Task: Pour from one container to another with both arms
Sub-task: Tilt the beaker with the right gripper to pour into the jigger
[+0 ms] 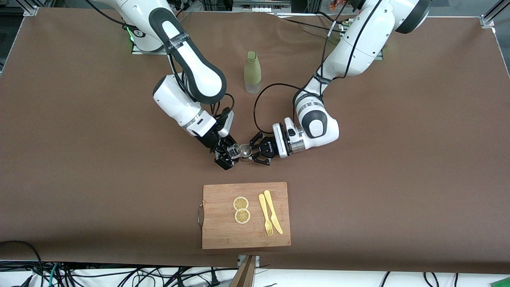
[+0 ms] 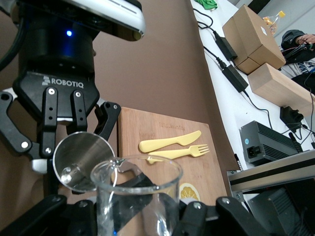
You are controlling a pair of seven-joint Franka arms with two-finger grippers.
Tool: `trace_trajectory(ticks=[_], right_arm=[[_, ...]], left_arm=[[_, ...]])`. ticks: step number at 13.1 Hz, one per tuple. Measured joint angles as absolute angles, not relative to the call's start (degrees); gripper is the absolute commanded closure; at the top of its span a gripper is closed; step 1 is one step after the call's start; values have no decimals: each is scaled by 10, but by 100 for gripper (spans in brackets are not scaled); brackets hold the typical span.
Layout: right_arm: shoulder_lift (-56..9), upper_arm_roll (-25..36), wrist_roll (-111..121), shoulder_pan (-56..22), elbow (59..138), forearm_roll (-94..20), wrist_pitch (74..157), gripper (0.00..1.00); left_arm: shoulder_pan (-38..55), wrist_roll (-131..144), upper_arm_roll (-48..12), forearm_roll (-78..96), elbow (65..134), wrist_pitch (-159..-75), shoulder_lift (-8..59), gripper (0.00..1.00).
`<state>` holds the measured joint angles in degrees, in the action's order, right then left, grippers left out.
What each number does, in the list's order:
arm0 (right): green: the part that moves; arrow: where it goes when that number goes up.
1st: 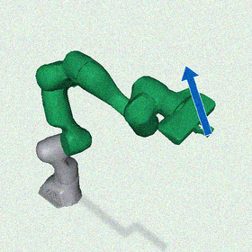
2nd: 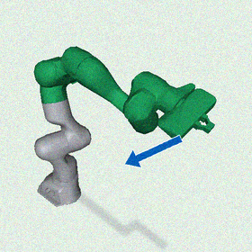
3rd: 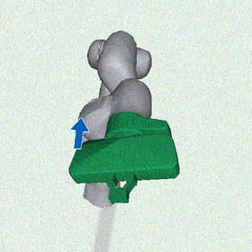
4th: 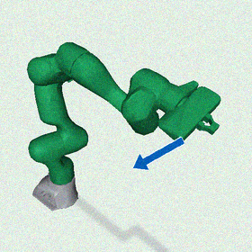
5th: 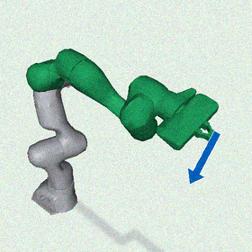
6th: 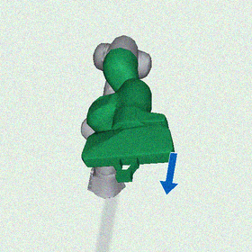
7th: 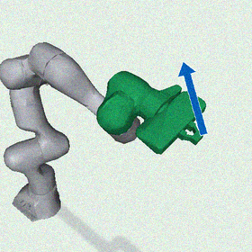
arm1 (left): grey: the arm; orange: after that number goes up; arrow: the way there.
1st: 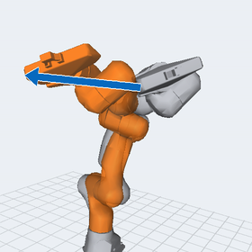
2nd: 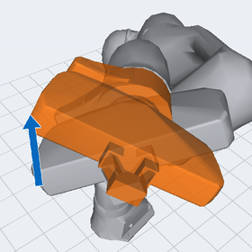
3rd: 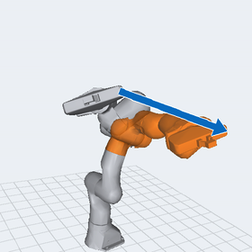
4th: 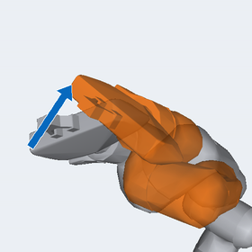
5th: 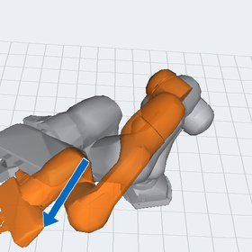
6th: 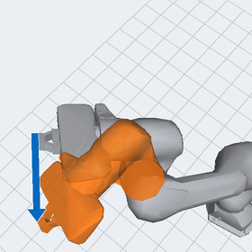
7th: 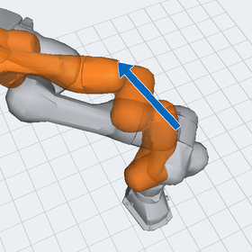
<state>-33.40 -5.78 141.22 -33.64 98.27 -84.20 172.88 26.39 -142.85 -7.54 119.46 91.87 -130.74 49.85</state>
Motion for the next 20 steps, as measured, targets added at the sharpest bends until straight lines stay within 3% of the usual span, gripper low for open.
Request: trace_trajectory(ticks=[11, 20], right_arm=[[-335, -58, 1438, -351, 989, -849, 1763, 90], [-333, -59, 1349, -351, 982, -932, 1746, 91]], left_arm=[[264, -1428, -76, 1195, 918, -1310, 500, 100], [262, -1426, -75, 1195, 916, -1311, 500, 100]])
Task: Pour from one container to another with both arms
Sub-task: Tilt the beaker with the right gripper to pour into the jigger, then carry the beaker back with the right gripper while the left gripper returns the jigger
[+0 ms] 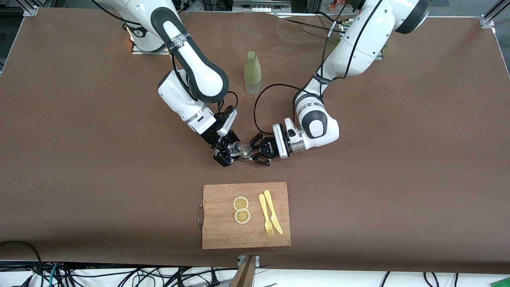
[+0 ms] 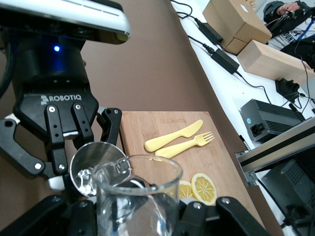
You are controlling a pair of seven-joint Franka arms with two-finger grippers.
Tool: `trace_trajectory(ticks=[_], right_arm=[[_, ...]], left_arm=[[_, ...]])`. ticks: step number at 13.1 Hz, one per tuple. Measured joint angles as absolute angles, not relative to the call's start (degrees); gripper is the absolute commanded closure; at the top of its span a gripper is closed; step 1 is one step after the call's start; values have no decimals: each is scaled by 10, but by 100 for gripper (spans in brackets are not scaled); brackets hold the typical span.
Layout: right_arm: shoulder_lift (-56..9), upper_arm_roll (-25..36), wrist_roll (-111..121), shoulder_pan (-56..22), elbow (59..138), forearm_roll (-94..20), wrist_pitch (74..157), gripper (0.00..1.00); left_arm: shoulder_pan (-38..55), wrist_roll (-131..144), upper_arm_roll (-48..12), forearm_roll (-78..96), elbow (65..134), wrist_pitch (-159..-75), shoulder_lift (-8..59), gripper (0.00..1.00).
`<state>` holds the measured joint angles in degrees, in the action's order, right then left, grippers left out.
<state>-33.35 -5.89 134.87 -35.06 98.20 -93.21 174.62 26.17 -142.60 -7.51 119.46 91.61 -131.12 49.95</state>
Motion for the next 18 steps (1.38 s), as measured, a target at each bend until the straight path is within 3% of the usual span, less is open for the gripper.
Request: trace_trajectory(ticks=[6, 10, 14, 18], right_arm=[[-330, -52, 1250, -281, 977, -933, 1629, 91], [-322, -51, 1185, -244, 979, -933, 1602, 90], [-321, -38, 1180, -138, 1006, -932, 1428, 90], [-324, 25, 1240, -72, 1087, -932, 1292, 89]], left_arm=[[253, -1426, -74, 1195, 917, -1311, 499, 100], [229, -1430, -73, 1167, 941, -1298, 487, 100], [161, -1434, -74, 1068, 1025, -1218, 435, 100], [58, -1459, -70, 922, 1081, -1101, 409, 100]])
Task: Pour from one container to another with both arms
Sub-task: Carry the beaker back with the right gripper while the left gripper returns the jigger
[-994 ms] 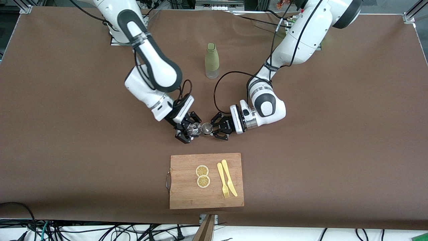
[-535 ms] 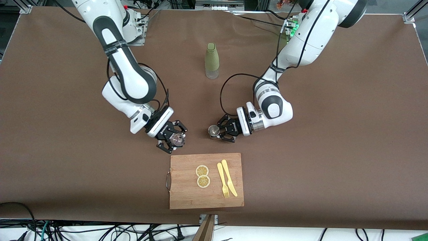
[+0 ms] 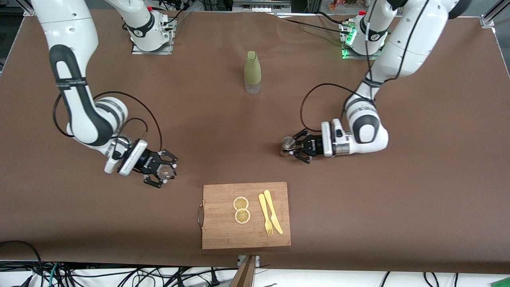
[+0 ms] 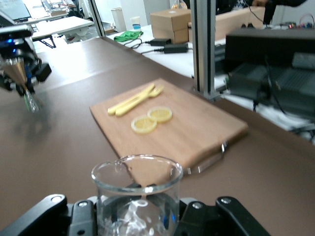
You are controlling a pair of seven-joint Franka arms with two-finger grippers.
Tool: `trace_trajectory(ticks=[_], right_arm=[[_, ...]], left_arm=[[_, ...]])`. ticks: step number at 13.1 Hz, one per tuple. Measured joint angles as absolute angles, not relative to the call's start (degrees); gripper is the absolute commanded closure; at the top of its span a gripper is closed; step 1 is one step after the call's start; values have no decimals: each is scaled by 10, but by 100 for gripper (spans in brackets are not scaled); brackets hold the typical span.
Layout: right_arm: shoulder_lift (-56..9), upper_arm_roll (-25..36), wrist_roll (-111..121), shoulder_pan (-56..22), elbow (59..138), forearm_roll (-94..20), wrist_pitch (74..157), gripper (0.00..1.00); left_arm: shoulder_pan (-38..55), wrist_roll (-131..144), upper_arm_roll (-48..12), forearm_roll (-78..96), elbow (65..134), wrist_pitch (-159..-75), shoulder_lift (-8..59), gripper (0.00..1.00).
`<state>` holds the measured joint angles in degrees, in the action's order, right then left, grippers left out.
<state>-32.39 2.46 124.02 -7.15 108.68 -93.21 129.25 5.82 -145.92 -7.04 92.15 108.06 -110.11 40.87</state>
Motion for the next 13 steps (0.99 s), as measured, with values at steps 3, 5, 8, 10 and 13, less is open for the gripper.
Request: trace_trajectory(ticks=[3, 5, 8, 10, 13], right_arm=[[-351, 58, 1325, -6, 1145, -932, 1214, 89], [-374, 60, 1384, 52, 1165, -924, 1164, 88], [-388, 60, 1430, 111, 1185, -910, 1095, 84], [-404, 60, 1443, 130, 1186, -908, 1046, 68], [-435, 60, 1457, 151, 1185, -897, 1025, 0]], left_arm=[[-15, -1480, -31, 790, 1094, -984, 407, 100], [-44, -1502, 17, 725, 1094, -913, 406, 100], [-68, -1544, 84, 656, 1094, -847, 404, 100], [-85, -1559, 107, 626, 1094, -827, 404, 100], [-114, -1574, 124, 595, 1091, -802, 411, 100]])
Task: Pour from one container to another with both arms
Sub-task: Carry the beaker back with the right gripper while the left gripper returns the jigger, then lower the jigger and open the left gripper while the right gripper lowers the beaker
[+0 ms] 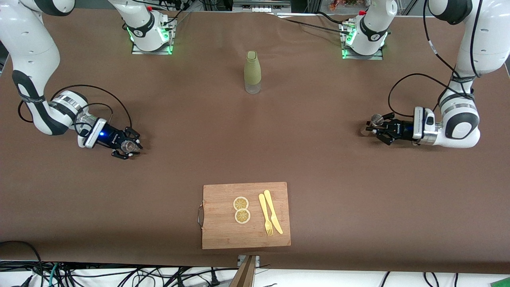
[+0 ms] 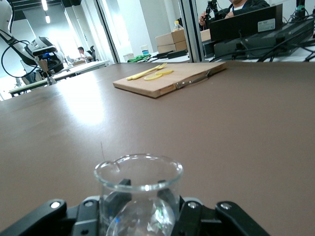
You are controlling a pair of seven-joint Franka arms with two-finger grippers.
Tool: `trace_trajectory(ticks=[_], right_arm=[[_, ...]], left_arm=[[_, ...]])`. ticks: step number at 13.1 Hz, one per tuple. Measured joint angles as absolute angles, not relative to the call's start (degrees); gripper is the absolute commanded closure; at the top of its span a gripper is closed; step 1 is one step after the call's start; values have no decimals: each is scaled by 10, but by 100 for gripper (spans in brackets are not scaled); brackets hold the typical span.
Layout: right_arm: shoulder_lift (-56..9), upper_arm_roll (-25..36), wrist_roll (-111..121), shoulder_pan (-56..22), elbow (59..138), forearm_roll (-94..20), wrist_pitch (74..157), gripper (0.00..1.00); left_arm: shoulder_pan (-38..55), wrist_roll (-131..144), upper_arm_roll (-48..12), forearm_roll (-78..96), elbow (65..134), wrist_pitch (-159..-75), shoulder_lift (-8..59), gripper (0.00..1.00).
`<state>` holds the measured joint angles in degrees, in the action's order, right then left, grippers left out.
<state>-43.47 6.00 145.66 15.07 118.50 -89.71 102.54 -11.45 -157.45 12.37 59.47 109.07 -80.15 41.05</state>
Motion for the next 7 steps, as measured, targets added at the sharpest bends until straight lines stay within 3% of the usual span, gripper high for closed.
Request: trace_trajectory(ticks=[7], right_arm=[[-439, 54, 1459, 157, 1165, -889, 1013, 0]], left_arm=[[-148, -1588, 157, 577, 1031, -759, 465, 100]])
